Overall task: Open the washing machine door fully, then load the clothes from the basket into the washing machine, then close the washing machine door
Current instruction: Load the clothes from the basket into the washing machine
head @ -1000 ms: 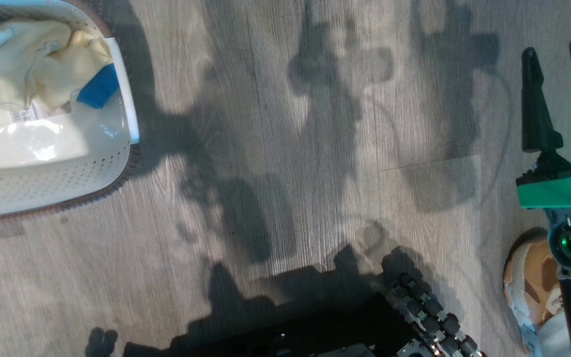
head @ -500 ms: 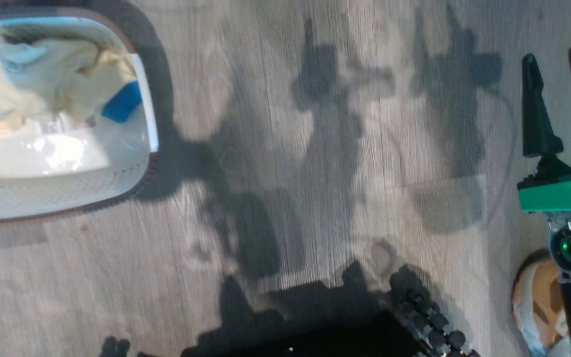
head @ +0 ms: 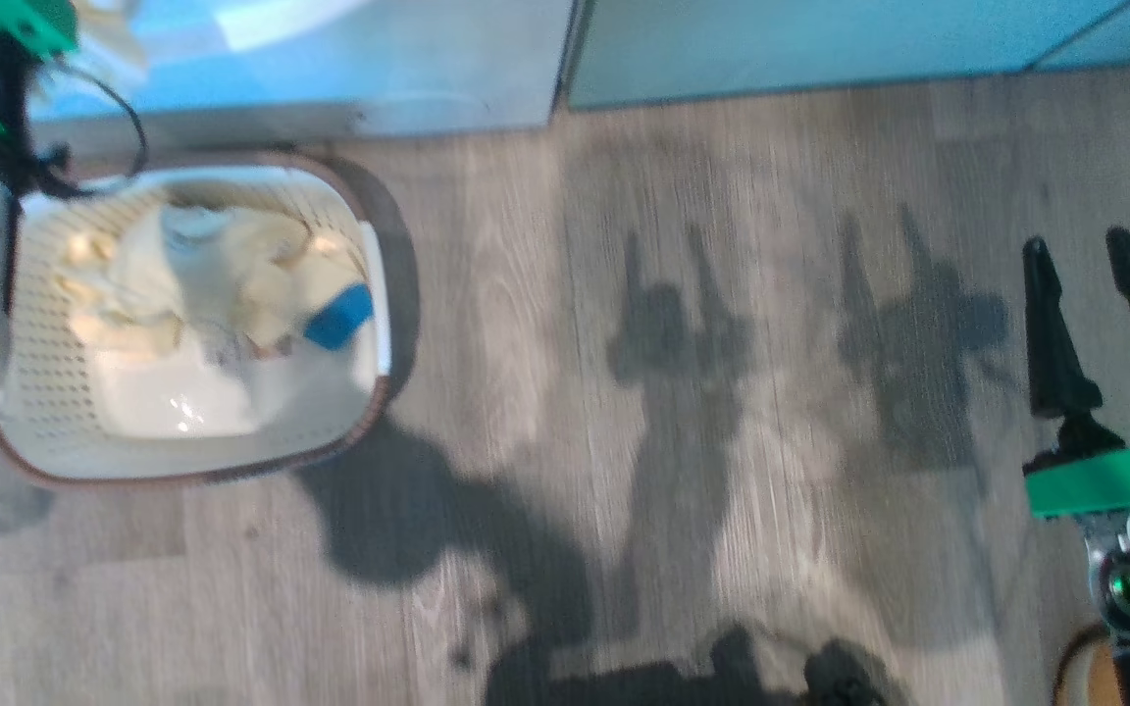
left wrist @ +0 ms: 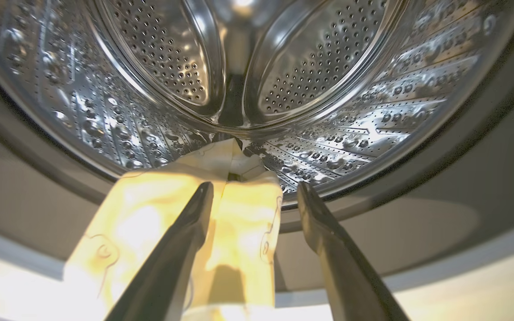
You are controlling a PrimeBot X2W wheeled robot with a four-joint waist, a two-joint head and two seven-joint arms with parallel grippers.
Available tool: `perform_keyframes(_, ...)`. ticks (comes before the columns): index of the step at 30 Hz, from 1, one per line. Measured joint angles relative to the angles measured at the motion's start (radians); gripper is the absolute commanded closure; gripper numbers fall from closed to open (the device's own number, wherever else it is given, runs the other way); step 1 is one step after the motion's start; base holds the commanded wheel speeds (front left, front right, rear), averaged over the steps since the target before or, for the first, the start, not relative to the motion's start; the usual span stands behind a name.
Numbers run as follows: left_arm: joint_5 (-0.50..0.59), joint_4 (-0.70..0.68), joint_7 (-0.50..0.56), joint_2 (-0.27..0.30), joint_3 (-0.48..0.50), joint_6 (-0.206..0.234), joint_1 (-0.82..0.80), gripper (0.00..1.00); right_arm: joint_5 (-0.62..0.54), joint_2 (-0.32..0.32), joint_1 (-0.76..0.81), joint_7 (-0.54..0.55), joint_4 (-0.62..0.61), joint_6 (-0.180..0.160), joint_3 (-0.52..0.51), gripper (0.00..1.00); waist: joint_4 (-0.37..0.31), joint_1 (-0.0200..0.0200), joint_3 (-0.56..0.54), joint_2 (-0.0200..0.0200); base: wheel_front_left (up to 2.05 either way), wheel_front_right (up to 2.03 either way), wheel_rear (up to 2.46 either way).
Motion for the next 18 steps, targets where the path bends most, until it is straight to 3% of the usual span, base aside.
perform_keyframes(9, 0.010, -0.210, 0.000, -0.005, 0.061, 0.001, 0.312, 0.00, 0.000, -0.011, 0.085, 0.000, 0.010, 0.000, -0.003, 0.00, 0.044, 0.0000, -0.163, 0.0000, 0.00, 0.00, 0.00)
perform_keyframes(18, 0.082, -0.421, 0.000, -0.081, 0.212, 0.022, 0.644, 0.00, 0.000, -0.014, 0.149, 0.000, 0.012, 0.000, 0.003, 0.00, 0.073, -0.0001, -0.265, 0.0000, 0.00, 0.00, 0.00)
